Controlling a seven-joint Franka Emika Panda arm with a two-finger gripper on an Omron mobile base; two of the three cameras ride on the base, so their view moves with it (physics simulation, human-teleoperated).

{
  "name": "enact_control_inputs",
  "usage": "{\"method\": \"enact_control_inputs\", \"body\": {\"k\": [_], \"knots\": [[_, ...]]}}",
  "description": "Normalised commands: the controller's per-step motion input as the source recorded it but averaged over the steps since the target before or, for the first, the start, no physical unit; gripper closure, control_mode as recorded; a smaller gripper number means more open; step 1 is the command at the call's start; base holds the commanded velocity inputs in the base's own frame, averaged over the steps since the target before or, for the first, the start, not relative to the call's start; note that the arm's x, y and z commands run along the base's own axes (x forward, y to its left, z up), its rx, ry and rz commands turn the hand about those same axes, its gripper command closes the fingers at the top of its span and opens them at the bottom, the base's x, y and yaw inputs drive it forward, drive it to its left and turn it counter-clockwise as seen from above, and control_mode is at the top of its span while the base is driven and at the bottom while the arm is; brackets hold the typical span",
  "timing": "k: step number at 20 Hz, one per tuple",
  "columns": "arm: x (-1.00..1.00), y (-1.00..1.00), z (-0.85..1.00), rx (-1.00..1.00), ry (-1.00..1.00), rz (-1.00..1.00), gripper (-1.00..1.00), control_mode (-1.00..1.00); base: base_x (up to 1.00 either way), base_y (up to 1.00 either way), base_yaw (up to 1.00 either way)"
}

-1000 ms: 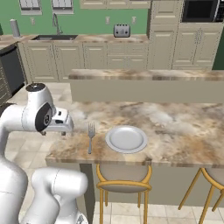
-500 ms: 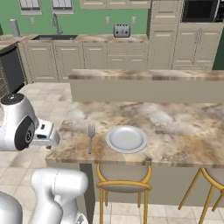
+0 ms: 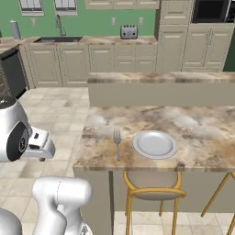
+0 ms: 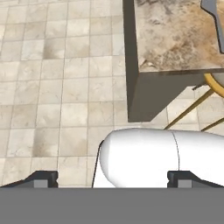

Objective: Take the fork and place it on the left side of the plate. Then take the spoon and place it on the right side of the plate. Make sure they're directly next to the plate.

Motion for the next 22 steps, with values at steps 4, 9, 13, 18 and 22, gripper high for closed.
{"method": "enact_control_inputs", "body": {"k": [4, 9, 13, 18, 22], "knots": [[0.0, 0.0, 0.0, 0.0, 0.0, 0.0, -1.0, 1.0, 0.0, 1.0, -0.24], [0.0, 0.0, 0.0, 0.0, 0.0, 0.0, -1.0, 1.0, 0.19, 1.0, -0.24], [0.0, 0.0, 0.0, 0.0, 0.0, 0.0, -1.0, 1.0, 0.61, 1.0, -0.25], [0.0, 0.0, 0.0, 0.0, 0.0, 0.0, -1.0, 1.0, 0.98, 1.0, -0.24], [0.0, 0.0, 0.0, 0.0, 0.0, 0.0, -1.0, 1.0, 1.0, 1.0, -0.2]]}}
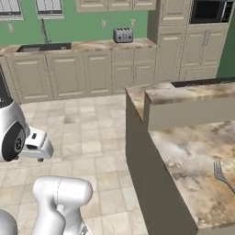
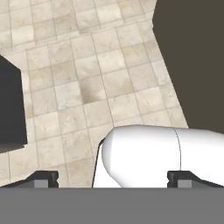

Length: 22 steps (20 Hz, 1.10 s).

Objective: Take the fork and place it on the left side of the plate. Then take the spoon and place it on the right side of the plate. Make sure they're directly next to the plate.

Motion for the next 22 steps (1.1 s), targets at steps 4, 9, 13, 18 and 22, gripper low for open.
{"method": "enact_control_inputs", "body": {"k": [4, 9, 13, 18, 22], "knots": [[0.0, 0.0, 0.0, 0.0, 0.0, 0.0, -1.0, 1.0, 1.0, 1.0, -0.16], [0.0, 0.0, 0.0, 0.0, 0.0, 0.0, -1.0, 1.0, 1.0, 1.0, -0.1], [0.0, 0.0, 0.0, 0.0, 0.0, 0.0, -1.0, 1.0, 1.0, 0.99, -0.07], [0.0, 0.0, 0.0, 0.0, 0.0, 0.0, -1.0, 1.0, 1.0, 0.67, -0.02], [0.0, 0.0, 0.0, 0.0, 0.0, 0.0, -1.0, 1.0, 1.0, 0.14, 0.0]]}}
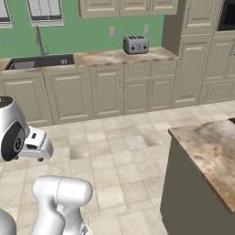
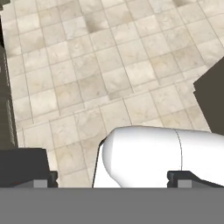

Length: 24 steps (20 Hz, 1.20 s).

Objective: Take the fork and place it on the left side of the plate. Then take the spoon and place it on the right side of the plate. Make sure they're directly next to the plate.

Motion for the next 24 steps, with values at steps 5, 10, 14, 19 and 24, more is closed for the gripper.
{"method": "enact_control_inputs", "body": {"k": [5, 10, 14, 19, 24], "knots": [[0.0, 0.0, 0.0, 0.0, 0.0, 0.0, -1.0, 1.0, 1.0, -0.02, 0.0], [0.0, 0.0, 0.0, 0.0, 0.0, 0.0, -1.0, 1.0, 1.0, -0.13, 0.0], [0.0, 0.0, 0.0, 0.0, 0.0, 0.0, -1.0, 1.0, 1.0, -0.18, 0.0], [0.0, 0.0, 0.0, 0.0, 0.0, 0.0, -1.0, 1.0, 1.0, -0.16, 0.0], [0.0, 0.0, 0.0, 0.0, 0.0, 0.0, -1.0, 1.0, 1.0, 0.0, 0.0]]}}
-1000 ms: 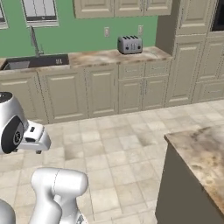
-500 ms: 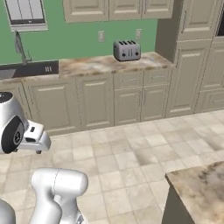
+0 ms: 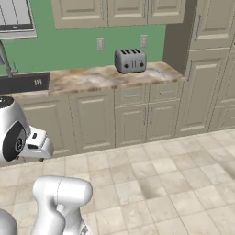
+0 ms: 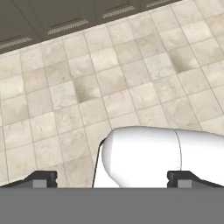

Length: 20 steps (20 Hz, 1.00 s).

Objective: Take the fork and place it on the left side of the plate. Then take the spoon and place it on the right side of the plate. Make sure they're directly next to the plate.

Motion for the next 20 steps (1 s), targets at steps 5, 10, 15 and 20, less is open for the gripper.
{"method": "enact_control_inputs", "body": {"k": [5, 10, 15, 20], "knots": [[0.0, 0.0, 0.0, 0.0, 0.0, 0.0, -1.0, 1.0, 1.0, -0.04, 0.0], [0.0, 0.0, 0.0, 0.0, 0.0, 0.0, -1.0, 1.0, 1.0, -0.33, 0.03], [0.0, 0.0, 0.0, 0.0, 0.0, 0.0, -1.0, 1.0, 1.0, -0.62, 0.1], [0.0, 0.0, 0.0, 0.0, 0.0, 0.0, -1.0, 1.0, 1.0, -0.72, 0.12]]}}
